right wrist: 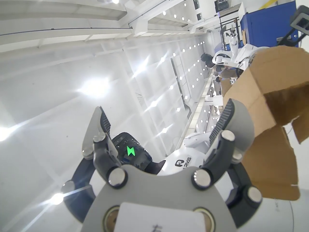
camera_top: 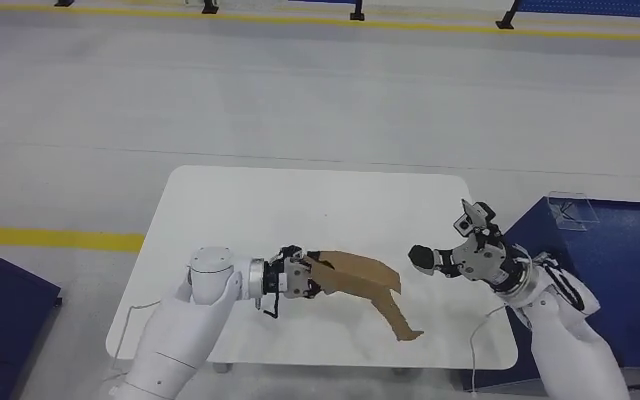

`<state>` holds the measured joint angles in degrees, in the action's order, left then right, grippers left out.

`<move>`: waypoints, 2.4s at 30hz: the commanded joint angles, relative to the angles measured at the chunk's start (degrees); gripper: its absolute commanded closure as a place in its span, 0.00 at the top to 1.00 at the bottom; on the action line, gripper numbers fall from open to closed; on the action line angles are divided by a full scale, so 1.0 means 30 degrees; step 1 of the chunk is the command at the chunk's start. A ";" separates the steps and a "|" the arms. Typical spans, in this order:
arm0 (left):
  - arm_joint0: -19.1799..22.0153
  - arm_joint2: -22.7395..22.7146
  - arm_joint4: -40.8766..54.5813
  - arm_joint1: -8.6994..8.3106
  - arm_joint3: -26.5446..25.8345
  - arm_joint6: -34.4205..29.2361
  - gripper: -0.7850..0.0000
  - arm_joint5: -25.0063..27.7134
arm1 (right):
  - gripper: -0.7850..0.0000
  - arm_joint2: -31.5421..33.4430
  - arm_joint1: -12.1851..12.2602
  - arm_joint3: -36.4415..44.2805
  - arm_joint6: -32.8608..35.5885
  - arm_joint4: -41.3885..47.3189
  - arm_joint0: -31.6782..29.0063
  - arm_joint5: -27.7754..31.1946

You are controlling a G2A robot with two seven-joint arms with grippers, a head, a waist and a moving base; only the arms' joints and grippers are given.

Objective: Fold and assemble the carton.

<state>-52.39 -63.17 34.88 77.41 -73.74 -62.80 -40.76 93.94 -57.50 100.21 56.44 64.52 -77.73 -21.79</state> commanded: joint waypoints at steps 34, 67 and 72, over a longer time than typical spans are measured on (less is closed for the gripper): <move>-0.0738 0.1064 0.0099 -0.0573 -0.1901 -0.1556 0.00 0.6786 | 1.00 -0.2166 0.0278 -0.0915 0.1919 -0.3999 0.0581 -0.0269; 0.0040 0.1555 0.2823 -0.0605 -0.0847 0.4017 0.00 0.1048 | 1.00 0.1187 0.0466 0.0194 0.0742 -0.1885 -0.1370 0.1458; 0.0201 0.1565 0.3422 -0.0562 -0.0367 0.5361 0.00 -0.0099 | 1.00 0.0827 0.0498 0.0428 0.0529 -0.2788 -0.1448 0.1296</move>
<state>-51.95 -58.43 44.84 75.69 -75.54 -48.72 -39.33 96.59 -56.03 101.50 58.14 56.66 -82.20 -17.83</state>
